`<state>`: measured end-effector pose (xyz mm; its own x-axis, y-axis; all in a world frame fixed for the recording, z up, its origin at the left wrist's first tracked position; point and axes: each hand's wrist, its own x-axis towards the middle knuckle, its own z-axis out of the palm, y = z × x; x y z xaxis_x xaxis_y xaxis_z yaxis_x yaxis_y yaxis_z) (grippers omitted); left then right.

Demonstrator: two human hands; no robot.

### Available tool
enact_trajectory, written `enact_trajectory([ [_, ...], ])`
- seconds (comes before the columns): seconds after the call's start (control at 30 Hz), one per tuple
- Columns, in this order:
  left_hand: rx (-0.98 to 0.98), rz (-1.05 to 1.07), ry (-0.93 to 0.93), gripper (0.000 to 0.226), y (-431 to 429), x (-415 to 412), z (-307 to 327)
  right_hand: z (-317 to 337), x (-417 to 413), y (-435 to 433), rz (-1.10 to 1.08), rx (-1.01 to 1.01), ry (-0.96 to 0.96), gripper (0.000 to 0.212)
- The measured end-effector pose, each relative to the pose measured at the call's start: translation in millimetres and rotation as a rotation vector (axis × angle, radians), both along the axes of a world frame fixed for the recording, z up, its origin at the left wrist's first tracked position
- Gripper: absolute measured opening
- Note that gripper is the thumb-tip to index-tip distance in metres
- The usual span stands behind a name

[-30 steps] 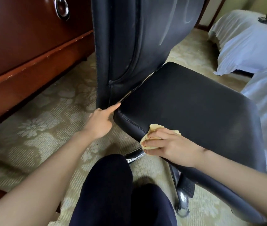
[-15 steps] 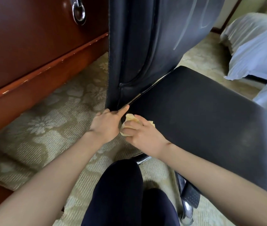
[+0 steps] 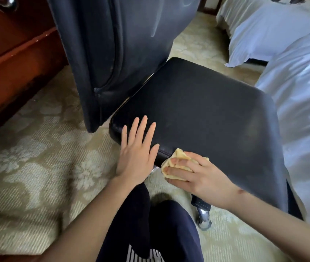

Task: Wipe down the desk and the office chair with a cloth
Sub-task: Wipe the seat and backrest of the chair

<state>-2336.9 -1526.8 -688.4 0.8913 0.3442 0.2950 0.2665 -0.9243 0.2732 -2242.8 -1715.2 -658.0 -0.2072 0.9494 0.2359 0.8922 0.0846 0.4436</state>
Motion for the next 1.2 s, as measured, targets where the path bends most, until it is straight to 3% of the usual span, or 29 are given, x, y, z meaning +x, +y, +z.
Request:
enact_trajectory([
  [0.1,0.014,0.024,-0.006,0.058,-17.4,6.0,-14.2,0.4,9.0,-36.5,0.024,-0.039,0.068,0.021],
  [0.2,0.012,-0.001,-0.046,0.058,-16.5,10.5,-21.0,6.4,15.4,-46.4,0.013,-0.056,0.122,0.022],
  [0.5,-0.02,-0.107,0.021,0.053,12.2,11.6,-15.3,10.6,-1.2,34.0,0.007,-0.191,0.037,0.023],
  [0.67,0.1,-0.171,0.175,0.055,51.9,12.9,-3.2,3.8,-14.8,74.6,-0.083,-0.281,-0.001,0.02],
  [0.9,0.198,-0.039,0.403,0.05,81.8,30.6,27.3,3.0,-37.2,46.5,-0.304,-0.133,0.234,0.03],
  [1.03,0.136,0.029,0.228,0.048,47.4,42.9,39.2,-1.7,-59.6,-6.1,-0.375,0.053,0.374,0.03],
  [1.2,-0.083,-0.117,-0.017,0.047,-24.0,44.7,37.0,-16.3,-89.3,-63.1,-0.417,0.298,0.479,0.025],
])
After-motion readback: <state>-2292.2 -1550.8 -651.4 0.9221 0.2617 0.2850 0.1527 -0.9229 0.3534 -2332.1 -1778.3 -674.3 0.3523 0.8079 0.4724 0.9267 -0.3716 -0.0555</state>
